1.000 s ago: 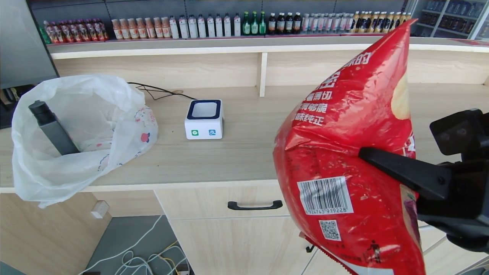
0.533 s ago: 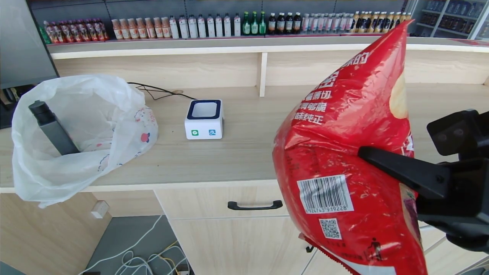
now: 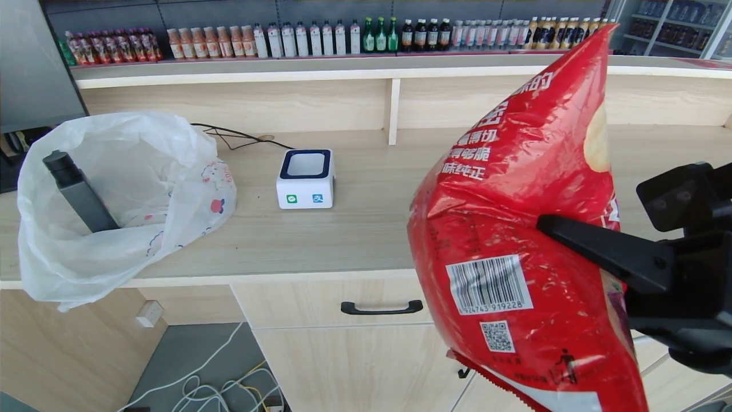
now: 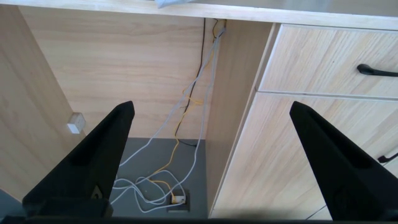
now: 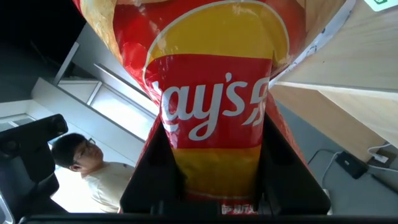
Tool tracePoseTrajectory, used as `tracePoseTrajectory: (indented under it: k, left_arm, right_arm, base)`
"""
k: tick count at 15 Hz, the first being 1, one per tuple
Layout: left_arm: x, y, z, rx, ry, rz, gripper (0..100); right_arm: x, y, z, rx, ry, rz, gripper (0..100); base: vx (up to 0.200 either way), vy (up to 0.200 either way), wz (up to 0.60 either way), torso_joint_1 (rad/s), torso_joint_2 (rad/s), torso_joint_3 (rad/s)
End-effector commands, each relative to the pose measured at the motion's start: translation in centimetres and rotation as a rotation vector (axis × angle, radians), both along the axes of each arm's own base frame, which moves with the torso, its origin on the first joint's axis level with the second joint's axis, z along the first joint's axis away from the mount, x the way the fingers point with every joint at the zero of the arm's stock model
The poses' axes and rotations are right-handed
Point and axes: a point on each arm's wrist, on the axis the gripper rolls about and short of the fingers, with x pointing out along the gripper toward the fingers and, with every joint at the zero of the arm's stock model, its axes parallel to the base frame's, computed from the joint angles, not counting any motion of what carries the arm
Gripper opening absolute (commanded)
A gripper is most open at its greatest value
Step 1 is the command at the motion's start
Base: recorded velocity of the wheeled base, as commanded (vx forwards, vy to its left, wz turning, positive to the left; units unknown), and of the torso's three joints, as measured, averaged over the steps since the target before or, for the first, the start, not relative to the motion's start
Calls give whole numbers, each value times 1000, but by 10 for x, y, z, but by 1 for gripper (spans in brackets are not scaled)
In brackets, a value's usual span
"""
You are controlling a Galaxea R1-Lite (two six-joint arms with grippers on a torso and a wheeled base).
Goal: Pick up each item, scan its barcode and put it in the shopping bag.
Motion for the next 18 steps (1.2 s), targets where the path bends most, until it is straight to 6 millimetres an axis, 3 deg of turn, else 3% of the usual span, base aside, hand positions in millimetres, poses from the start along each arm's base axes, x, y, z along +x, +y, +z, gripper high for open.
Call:
tracePoseTrajectory:
  k: [1, 11, 13, 18]
  left_arm:
    - [0, 0, 0, 0, 0, 0, 100]
    - [0, 0, 0, 0, 0, 0, 100]
    - [0, 0, 0, 0, 0, 0, 100]
    - [0, 0, 0, 0, 0, 0, 100]
  right_arm:
    - [0, 0, -1, -3, -4, -1, 0]
    - [-1, -9, -19, -143, -179, -129, 0]
    - [-3, -14, -20, -194, -292, -190, 0]
    - [3, -22, -19, -355, -569, -541, 0]
  base:
    - [0, 0, 0, 0, 0, 0]
    - [0, 0, 0, 0, 0, 0]
    - [0, 0, 0, 0, 0, 0]
    - [0, 0, 0, 0, 0, 0]
